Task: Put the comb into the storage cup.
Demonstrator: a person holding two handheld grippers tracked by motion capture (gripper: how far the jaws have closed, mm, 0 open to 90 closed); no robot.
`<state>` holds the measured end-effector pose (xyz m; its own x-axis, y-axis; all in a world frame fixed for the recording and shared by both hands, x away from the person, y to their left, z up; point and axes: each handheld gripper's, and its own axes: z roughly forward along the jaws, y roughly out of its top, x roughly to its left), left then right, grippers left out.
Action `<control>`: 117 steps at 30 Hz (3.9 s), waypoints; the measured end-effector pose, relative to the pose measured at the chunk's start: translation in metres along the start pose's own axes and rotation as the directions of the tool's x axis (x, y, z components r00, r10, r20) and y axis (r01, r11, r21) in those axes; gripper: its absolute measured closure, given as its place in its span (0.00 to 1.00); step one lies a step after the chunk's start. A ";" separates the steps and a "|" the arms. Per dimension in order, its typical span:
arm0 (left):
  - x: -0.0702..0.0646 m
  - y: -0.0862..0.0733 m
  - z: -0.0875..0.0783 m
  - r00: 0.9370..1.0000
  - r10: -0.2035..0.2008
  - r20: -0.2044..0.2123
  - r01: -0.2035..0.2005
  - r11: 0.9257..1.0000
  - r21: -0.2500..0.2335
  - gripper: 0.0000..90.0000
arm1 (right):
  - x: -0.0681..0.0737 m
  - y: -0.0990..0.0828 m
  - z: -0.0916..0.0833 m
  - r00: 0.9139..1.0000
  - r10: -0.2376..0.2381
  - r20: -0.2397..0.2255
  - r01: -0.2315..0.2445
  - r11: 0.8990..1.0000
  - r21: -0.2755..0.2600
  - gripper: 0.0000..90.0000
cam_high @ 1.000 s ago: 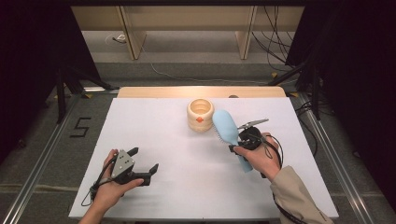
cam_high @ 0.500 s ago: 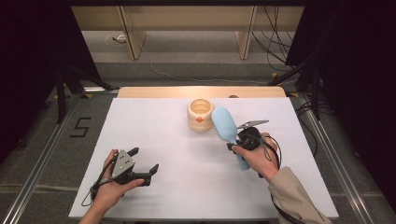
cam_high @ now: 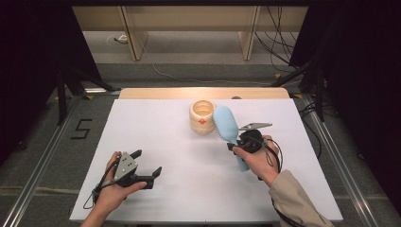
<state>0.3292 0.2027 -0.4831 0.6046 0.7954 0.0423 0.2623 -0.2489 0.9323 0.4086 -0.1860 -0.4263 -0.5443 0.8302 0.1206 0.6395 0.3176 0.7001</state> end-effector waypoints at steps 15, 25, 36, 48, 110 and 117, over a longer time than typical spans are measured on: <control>-0.012 0.008 0.000 0.999 -0.038 0.035 0.038 0.999 -0.007 0.06 | 0.007 0.000 0.001 1.000 0.009 0.002 -0.009 0.998 -0.063 0.78; -0.020 0.012 0.001 0.995 -0.070 0.078 0.071 0.997 -0.013 0.07 | 0.011 0.001 0.001 1.000 0.018 -0.005 -0.018 0.995 -0.099 0.78; -0.036 0.026 0.011 0.986 -0.099 0.131 0.102 0.995 -0.017 0.08 | 0.019 0.003 0.004 1.000 0.008 -0.016 -0.010 0.991 -0.133 0.78; -0.061 0.048 0.040 0.968 -0.121 0.218 0.123 0.992 0.002 0.09 | 0.030 0.006 0.007 0.999 -0.005 -0.033 0.001 0.989 -0.146 0.78; -0.100 0.063 0.087 0.936 -0.150 0.319 0.145 0.989 0.040 0.14 | 0.061 0.012 0.009 0.996 -0.043 -0.080 0.023 0.973 -0.231 0.78; -0.101 0.062 0.090 0.936 -0.153 0.318 0.146 0.988 0.046 0.16 | 0.064 0.012 0.008 0.995 -0.043 -0.092 0.020 0.972 -0.236 0.78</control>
<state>0.3516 0.0575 -0.4619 0.7649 0.6065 -0.2171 0.3818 -0.1554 0.9111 0.3858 -0.1250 -0.4163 -0.6192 0.7698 0.1547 0.4821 0.2172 0.8488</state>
